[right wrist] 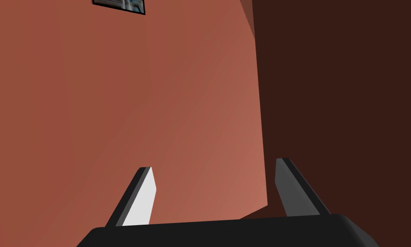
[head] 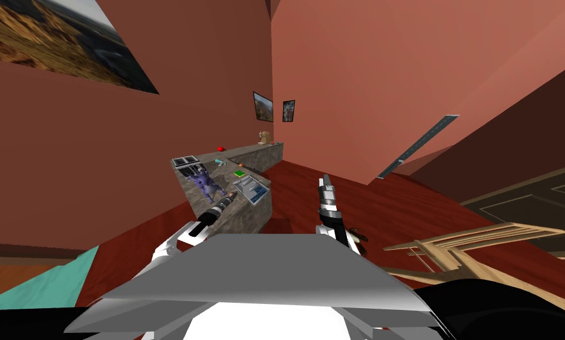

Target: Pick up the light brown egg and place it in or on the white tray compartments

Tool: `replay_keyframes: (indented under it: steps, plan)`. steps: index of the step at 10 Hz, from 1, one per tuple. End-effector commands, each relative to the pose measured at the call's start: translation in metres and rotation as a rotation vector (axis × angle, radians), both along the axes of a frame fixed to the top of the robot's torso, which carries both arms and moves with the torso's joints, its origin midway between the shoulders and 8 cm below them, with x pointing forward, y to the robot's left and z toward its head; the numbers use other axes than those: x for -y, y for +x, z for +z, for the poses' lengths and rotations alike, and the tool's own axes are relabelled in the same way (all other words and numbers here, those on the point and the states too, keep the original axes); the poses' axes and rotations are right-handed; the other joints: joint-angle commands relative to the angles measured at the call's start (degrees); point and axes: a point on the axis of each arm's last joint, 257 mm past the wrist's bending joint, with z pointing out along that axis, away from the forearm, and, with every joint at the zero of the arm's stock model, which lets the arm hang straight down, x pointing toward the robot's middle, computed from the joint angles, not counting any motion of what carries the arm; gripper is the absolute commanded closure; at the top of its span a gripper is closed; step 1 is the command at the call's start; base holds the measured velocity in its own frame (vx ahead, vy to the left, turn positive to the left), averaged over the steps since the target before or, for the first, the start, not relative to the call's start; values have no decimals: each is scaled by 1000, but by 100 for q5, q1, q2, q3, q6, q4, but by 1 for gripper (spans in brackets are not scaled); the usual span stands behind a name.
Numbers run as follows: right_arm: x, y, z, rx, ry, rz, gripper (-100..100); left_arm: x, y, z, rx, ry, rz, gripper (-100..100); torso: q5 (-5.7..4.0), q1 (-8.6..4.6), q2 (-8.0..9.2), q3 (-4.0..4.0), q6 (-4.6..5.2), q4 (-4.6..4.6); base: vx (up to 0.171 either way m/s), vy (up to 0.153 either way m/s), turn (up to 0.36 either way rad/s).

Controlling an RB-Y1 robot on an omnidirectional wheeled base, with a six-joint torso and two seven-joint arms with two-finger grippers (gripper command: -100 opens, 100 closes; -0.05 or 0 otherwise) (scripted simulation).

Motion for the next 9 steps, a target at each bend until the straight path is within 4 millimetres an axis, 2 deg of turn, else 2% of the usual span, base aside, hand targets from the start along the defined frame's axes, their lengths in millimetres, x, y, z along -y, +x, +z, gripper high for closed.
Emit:
replay_keyframes:
  steps: [1,2,3,4,5,6,7,9]
  plan:
    - [0,0,0,0,0,0,0,-5,9,0,4,0,0,-100,0,0,0,0,0,0,-55,-32,-31]
    - [0,0,0,0,0,0,0,-13,3,-12,-21,2,17,-100,-1,0,2,2,-2,1,-26,-17,2]
    - [0,0,0,0,0,0,0,-10,18,0,10,0,-11,-100,0,5,-3,-1,-4,-1,-53,-34,-37]
    - [0,0,0,0,0,0,0,-17,24,-3,3,2,3,-100,0,0,1,1,-1,0,-52,-31,-28]
    - [0,0,0,0,0,0,0,-24,18,-13,-19,3,18,-100,-1,0,2,2,-3,1,-25,-15,3]
    - [0,0,0,0,0,0,0,-20,33,1,15,1,-10,-100,1,5,-4,-1,-4,-1,-52,-39,-32]
    - [0,0,0,0,0,0,0,-23,41,3,19,2,-5,-100,-1,-2,2,1,-1,0,-56,-39,-22]
    - [0,0,0,0,0,0,0,-34,34,-11,-13,4,19,-100,-2,0,-1,1,-2,2,-19,-10,-3]
